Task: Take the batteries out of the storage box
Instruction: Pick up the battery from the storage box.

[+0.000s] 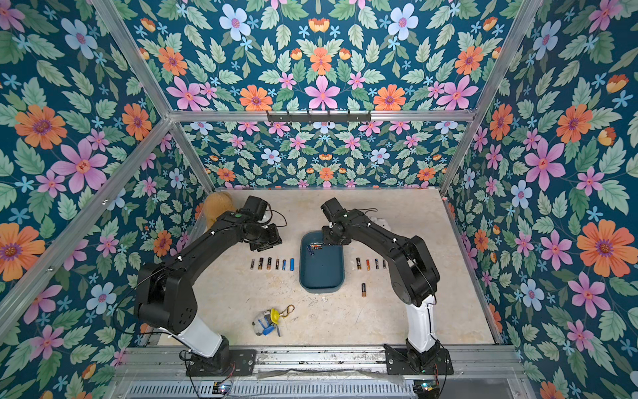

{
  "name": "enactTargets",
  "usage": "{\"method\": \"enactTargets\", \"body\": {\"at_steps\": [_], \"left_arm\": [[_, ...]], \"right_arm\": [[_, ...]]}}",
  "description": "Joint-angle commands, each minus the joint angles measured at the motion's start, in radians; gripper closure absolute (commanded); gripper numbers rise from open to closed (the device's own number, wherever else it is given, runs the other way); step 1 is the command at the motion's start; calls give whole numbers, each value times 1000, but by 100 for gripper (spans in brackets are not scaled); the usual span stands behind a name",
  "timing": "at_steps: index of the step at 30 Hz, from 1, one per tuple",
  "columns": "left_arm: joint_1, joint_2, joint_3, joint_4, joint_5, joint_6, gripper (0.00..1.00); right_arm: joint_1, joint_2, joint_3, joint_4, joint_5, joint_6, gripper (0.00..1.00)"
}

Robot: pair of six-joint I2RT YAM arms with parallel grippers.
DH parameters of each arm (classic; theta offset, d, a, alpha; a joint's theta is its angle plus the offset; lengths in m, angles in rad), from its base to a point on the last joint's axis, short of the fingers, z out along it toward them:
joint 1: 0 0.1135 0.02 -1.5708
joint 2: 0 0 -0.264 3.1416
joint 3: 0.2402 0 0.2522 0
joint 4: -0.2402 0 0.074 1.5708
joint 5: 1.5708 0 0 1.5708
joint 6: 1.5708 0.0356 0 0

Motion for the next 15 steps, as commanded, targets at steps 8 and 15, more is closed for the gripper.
{"method": "enactTargets", "body": {"at_steps": [8,15], "left_arm": [[64,-97,-111,-42,-2,45,56],[78,-113,-139,-38,9,51,56]], "right_arm": [[73,161,163,-42,-28,-48,46],[87,193,167,-33,-47,-41,49]]}}
